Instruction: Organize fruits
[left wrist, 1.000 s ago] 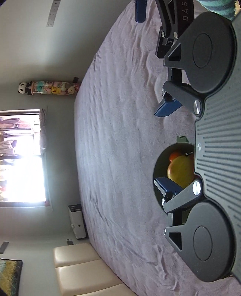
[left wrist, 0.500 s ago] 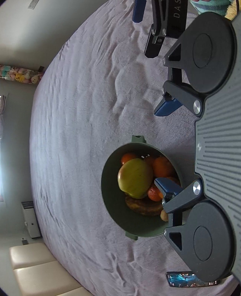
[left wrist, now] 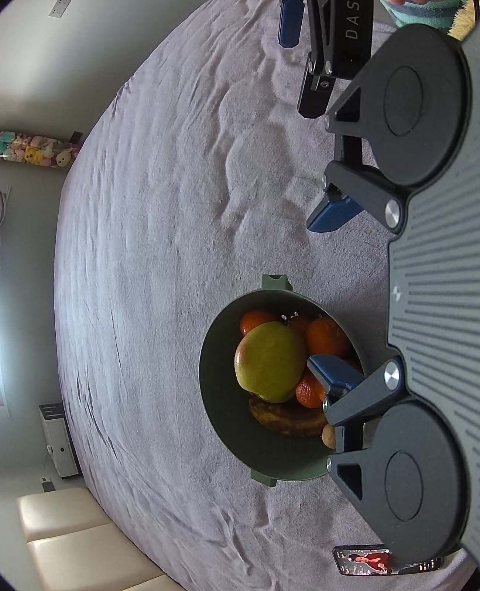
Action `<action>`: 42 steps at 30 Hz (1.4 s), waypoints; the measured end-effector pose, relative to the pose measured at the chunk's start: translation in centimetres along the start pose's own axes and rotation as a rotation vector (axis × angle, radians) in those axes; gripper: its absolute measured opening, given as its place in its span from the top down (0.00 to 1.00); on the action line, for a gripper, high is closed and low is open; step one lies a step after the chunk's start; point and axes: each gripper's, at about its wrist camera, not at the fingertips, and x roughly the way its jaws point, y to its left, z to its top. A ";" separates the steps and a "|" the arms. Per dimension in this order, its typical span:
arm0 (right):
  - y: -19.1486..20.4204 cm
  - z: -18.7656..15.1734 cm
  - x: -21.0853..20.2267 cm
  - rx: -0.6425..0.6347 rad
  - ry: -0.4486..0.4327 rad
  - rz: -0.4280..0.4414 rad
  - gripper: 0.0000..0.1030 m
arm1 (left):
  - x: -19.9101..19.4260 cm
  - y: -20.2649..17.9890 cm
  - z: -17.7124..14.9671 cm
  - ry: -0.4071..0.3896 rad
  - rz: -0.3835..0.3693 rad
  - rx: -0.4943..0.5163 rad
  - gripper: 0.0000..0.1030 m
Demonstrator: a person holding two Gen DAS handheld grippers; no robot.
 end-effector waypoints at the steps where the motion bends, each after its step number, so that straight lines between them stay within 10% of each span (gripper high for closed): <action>1: 0.0 0.0 0.0 -0.002 0.000 -0.001 0.04 | 0.0 0.0 0.0 -0.001 0.000 0.002 0.14; 42: 0.5 -0.4 0.6 -0.018 0.029 -0.001 0.04 | -0.5 -0.5 0.2 -0.018 -0.009 0.001 0.14</action>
